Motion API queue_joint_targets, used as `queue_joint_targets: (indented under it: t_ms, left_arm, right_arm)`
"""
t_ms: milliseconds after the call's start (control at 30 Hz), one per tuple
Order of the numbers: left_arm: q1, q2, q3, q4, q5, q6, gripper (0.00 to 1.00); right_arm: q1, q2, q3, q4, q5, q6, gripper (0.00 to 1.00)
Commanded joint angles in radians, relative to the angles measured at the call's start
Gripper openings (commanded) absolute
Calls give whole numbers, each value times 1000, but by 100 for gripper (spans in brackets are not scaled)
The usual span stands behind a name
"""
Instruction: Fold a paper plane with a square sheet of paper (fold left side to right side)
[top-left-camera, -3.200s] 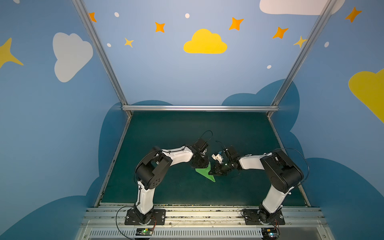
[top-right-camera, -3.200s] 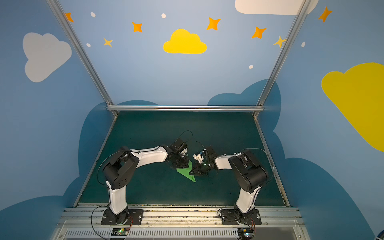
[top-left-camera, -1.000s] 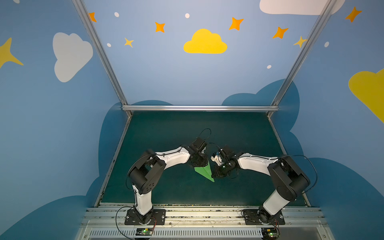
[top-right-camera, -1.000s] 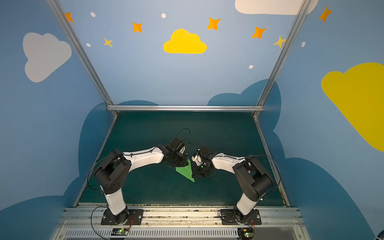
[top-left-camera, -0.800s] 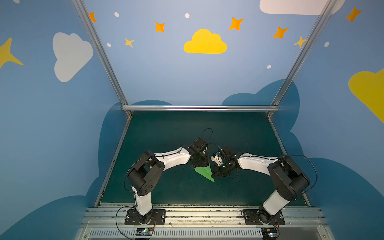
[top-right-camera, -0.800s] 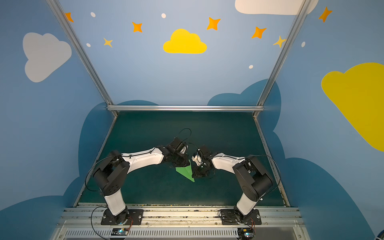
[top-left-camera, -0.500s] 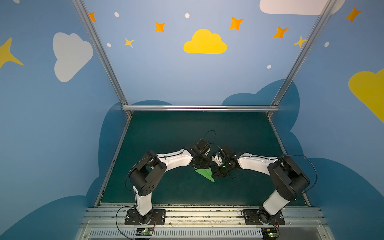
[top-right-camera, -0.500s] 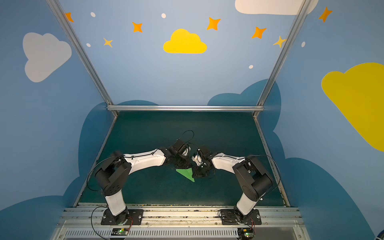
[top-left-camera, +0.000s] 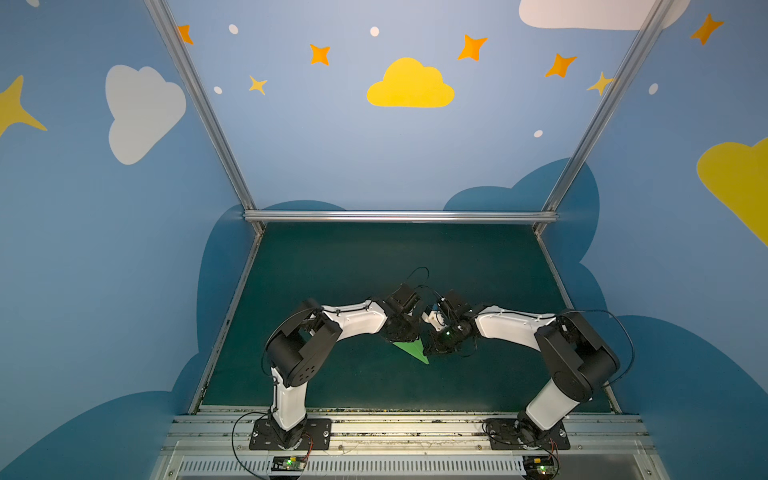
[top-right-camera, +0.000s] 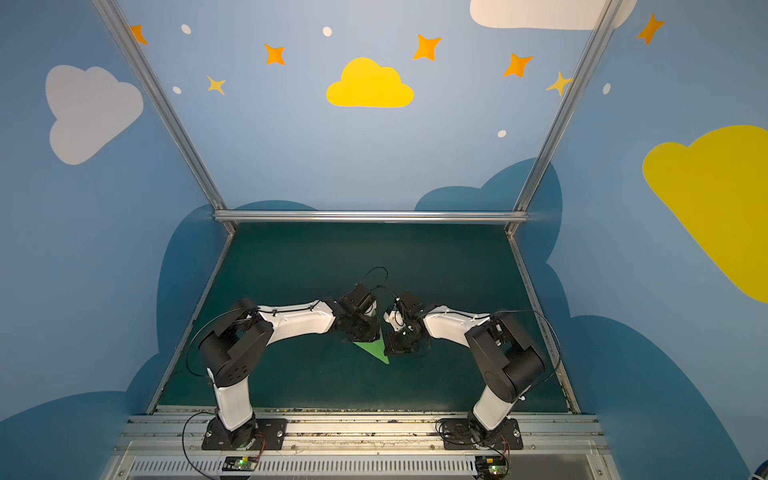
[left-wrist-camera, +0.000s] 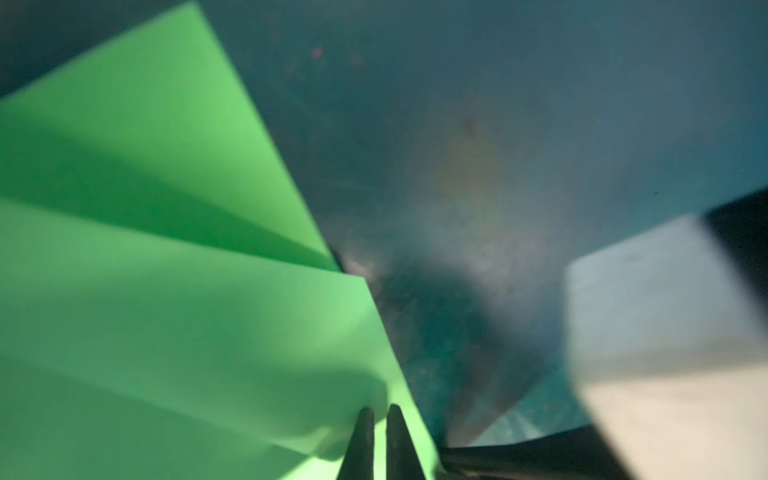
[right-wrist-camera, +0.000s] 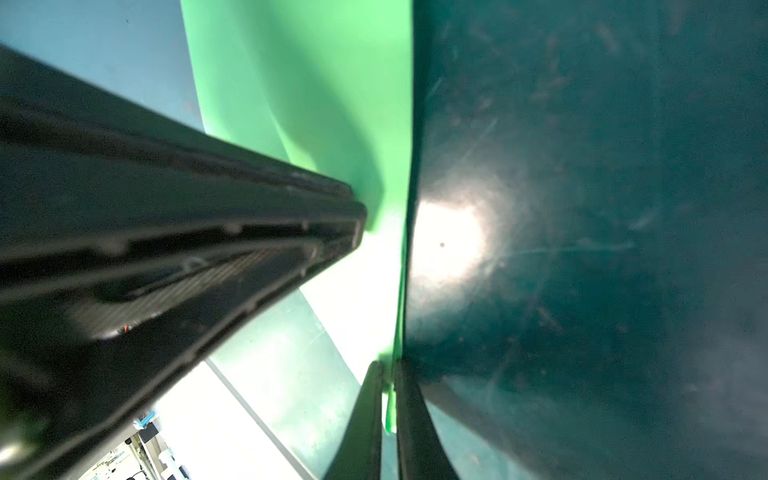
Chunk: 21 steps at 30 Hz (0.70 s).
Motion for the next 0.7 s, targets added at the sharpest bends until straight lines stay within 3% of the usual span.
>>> queue_joint_targets:
  t_ms: [0, 233, 467, 667]
  left_arm:
    - [2, 32, -14, -18, -41, -3, 10]
    - [4, 31, -30, -14, -51, -15, 9]
    - [4, 31, -32, -12, -49, -18, 8]
    - [3, 31, -32, -12, -48, -18, 8]
  right_arm:
    - [13, 51, -8, -5, 30, 2, 12]
    - [14, 22, 10, -26, 13, 4, 16]
    - [11, -107, 34, -65, 32, 34, 19]
    - [37, -71, 63, -58, 22, 40, 0]
